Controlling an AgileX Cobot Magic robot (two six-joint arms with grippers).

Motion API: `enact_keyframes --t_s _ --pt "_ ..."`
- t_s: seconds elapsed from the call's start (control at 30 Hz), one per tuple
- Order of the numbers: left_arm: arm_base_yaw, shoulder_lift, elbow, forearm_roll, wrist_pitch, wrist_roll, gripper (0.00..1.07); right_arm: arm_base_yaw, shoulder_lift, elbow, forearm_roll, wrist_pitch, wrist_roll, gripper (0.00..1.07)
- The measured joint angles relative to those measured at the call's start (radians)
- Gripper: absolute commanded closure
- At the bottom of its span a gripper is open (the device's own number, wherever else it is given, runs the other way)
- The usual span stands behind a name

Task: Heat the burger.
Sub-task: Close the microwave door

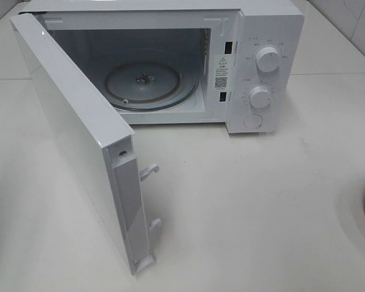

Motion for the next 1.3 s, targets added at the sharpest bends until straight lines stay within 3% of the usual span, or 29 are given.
enact_keyframes --t_s 0.13,0.27,0.3,0.33,0.37,0.43,0.47,0.6,0.63,0.77,0.8,0.87,0.93,1.13,1.2,1.3 --pt "0.000 0.107 0.087 0.023 -0.271 0.001 1.07 0.000 0.000 0.000 0.000 0.000 0.000 0.31" --pt "0.000 0.175 0.117 0.083 -0.383 -0.023 1.07 0.000 0.000 0.000 0.000 0.000 0.000 0.31" --pt "0.000 0.220 0.123 0.143 -0.431 -0.064 1.07 0.000 0.000 0.000 0.000 0.000 0.000 0.31" --pt "0.000 0.220 0.123 0.143 -0.431 -0.064 1.07 0.000 0.000 0.000 0.000 0.000 0.000 0.31" --pt "0.000 0.271 0.124 0.203 -0.481 -0.126 1.07 0.000 0.000 0.000 0.000 0.000 0.000 0.31" --pt "0.000 0.292 0.124 0.228 -0.505 -0.156 1.07 0.000 0.000 0.000 0.000 0.000 0.000 0.31" --pt "0.000 0.345 0.124 0.285 -0.545 -0.205 1.07 0.000 0.000 0.000 0.000 0.000 0.000 0.31" --pt "0.000 0.417 0.124 0.366 -0.604 -0.266 1.07 0.000 0.000 0.000 0.000 0.000 0.000 0.31" --pt "0.000 0.463 0.124 0.416 -0.648 -0.313 1.07 0.000 0.000 0.000 0.000 0.000 0.000 0.31" --pt "0.000 0.517 0.111 0.504 -0.691 -0.378 1.07 0.000 0.000 0.000 0.000 0.000 0.000 0.31" --pt "0.000 0.555 0.093 0.563 -0.710 -0.419 1.07 0.000 0.000 0.000 0.000 0.000 0.000 0.31" --pt "0.000 0.573 0.084 0.580 -0.715 -0.435 1.07 0.000 0.000 0.000 0.000 0.000 0.000 0.31" --pt "-0.001 0.643 0.042 0.648 -0.744 -0.510 1.07 0.000 0.000 0.000 0.000 0.000 0.000 0.31" --pt "-0.049 0.710 0.008 0.684 -0.754 -0.527 1.07 0.000 0.000 0.000 0.000 -0.001 0.000 0.31" --pt "-0.115 0.764 -0.017 0.675 -0.747 -0.497 1.07 0.000 0.000 0.000 0.000 -0.001 0.000 0.31" --pt "-0.133 0.779 -0.022 0.662 -0.747 -0.488 1.07 0.000 0.000 0.000 0.000 -0.001 0.000 0.31"
